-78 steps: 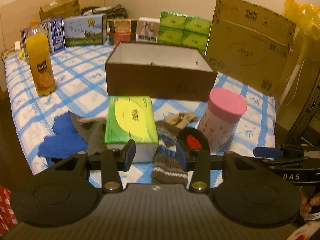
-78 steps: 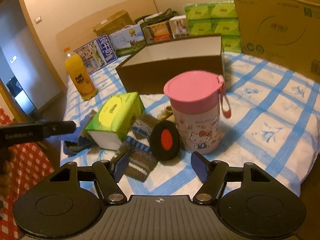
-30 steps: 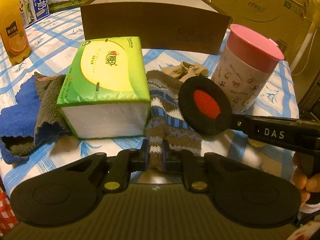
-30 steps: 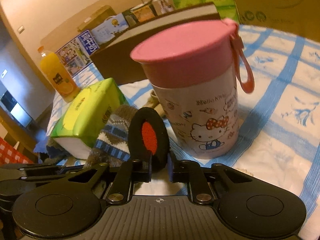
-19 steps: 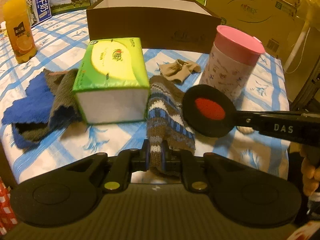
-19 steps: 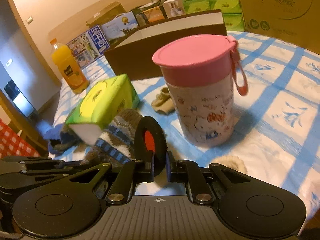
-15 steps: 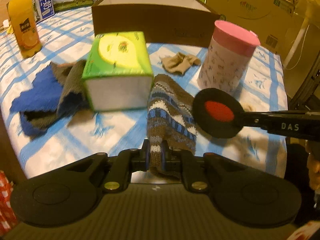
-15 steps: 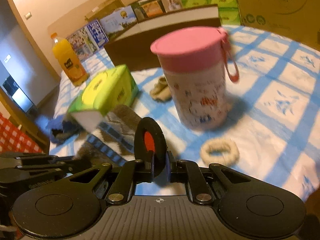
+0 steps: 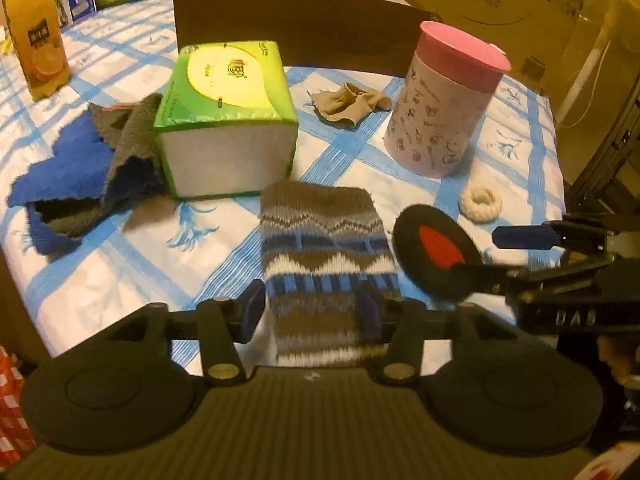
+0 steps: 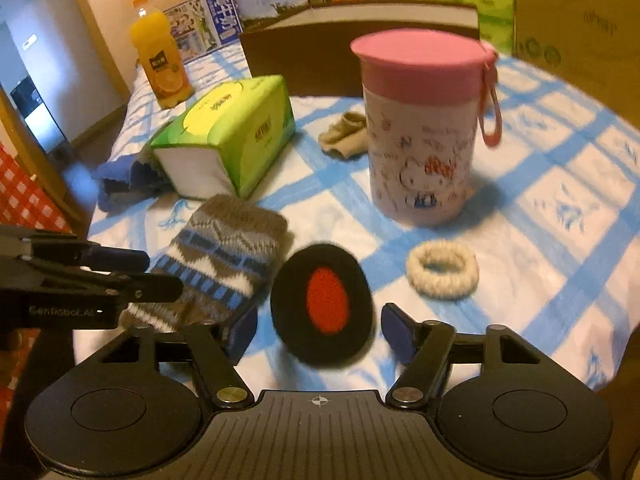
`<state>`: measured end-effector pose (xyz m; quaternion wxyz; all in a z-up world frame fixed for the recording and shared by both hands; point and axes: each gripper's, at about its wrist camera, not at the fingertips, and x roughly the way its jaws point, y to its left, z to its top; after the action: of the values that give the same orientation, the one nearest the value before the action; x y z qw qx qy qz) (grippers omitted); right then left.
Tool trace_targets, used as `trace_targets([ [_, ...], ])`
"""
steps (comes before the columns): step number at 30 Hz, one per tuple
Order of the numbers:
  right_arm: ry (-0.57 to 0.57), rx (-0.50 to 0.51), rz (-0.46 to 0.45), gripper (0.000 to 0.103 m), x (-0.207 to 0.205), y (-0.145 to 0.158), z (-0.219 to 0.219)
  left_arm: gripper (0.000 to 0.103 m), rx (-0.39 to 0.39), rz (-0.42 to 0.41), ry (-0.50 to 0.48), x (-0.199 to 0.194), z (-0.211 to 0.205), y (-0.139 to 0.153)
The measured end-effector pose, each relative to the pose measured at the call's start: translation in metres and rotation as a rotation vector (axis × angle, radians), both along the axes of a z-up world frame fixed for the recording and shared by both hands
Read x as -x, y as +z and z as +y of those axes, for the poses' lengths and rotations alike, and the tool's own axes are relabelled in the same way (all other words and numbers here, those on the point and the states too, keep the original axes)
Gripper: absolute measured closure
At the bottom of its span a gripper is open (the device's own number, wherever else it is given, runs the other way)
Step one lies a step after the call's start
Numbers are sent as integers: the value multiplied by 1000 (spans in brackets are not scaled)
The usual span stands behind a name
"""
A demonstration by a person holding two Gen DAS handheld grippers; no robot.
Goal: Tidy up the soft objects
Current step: 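Lift the sock and earmuff pad off the bed with both tools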
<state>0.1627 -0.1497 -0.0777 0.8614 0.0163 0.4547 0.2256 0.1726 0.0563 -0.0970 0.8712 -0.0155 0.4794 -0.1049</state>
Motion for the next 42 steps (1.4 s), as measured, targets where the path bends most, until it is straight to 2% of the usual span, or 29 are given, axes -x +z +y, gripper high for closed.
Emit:
trace_targets([
  [4, 28, 44, -3, 34, -9, -9, 8, 50, -21, 17, 17, -14, -1, -12],
  [11, 118, 114, -33, 33, -21, -25, 22, 52, 20, 20, 11, -26, -3, -24],
  [15, 143, 149, -34, 32, -23, -32, 28, 76, 17, 2, -23, -25, -9, -23],
  [18, 158, 163, -49, 32, -20, -33, 32, 89, -1, -11, -29, -24, -12, -21],
  [19, 164, 164, -50, 32, -19, -33, 33, 89, -5, -14, -26, -23, -12, -20],
  [21, 175, 171, -56, 40, -17, -33, 35, 91, -9, -19, -22, -21, -11, -18],
  [29, 174, 196, -65, 44, -8, -28, 39, 93, -9, -35, -10, -10, -5, -10],
  [36, 133, 129, -66, 44, -3, -5, 35, 93, -4, -64, 11, 5, 11, 9],
  [42, 110, 60, -71, 44, -8, 22, 42, 93, -22, -122, 44, 16, 36, 37],
])
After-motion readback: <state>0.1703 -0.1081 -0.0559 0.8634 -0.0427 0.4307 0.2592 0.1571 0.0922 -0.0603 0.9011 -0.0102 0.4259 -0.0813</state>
